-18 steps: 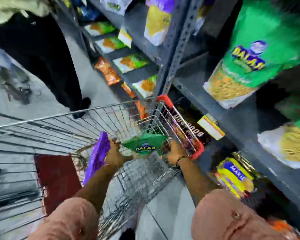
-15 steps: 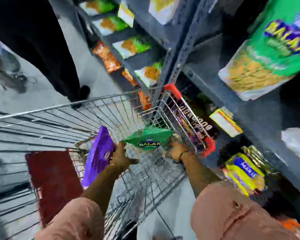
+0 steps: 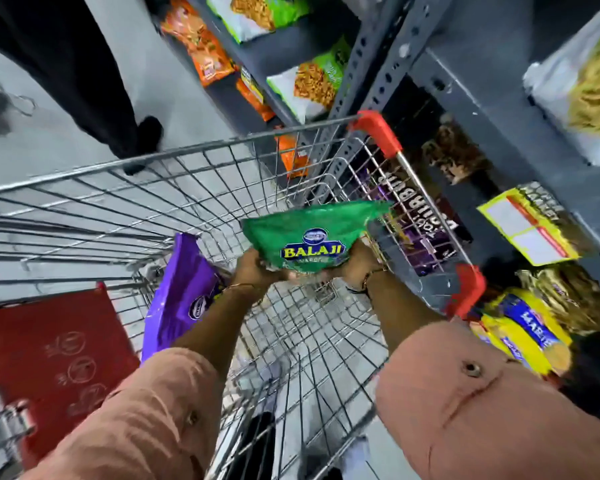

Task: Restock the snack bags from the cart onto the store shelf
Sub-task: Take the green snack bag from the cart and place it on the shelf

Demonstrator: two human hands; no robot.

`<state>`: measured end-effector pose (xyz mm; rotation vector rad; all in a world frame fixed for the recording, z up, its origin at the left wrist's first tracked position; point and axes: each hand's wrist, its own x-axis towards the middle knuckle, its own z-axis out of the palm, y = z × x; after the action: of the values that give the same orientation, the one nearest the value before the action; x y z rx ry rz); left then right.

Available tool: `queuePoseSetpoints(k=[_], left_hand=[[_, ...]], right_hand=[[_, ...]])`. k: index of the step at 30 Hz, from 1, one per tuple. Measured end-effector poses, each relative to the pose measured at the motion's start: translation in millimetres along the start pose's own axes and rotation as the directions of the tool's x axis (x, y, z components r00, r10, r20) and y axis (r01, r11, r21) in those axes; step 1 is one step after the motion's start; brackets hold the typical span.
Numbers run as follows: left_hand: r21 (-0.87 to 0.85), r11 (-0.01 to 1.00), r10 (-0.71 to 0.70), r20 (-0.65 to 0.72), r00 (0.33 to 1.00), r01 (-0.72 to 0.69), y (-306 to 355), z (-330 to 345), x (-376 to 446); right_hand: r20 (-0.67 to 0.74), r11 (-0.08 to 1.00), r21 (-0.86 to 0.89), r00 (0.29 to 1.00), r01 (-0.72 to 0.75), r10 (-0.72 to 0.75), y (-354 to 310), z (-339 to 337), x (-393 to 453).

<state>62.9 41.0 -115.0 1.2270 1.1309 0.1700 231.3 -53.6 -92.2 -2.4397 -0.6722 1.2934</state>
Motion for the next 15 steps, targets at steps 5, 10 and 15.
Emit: queuePoseSetpoints(k=[5, 10, 15], left_hand=[[0.032, 0.992, 0.123, 0.053, 0.991, -0.124, 52, -8, -28], [0.110, 0.940, 0.319, 0.046, 0.947, -0.322, 153, -21, -93], [0.033, 0.824, 0.567, -0.008, 0.824, -0.566, 261, -18, -189]], right_hand=[[-0.032, 0.985, 0.116, 0.992, 0.125, -0.122, -19, -45, -53], [-0.199, 0.880, 0.273, 0.918, 0.388, -0.343, -59, -103, -126], [-0.412, 0.782, 0.186, 0.770, 0.594, -0.487, -102, -168, -226]])
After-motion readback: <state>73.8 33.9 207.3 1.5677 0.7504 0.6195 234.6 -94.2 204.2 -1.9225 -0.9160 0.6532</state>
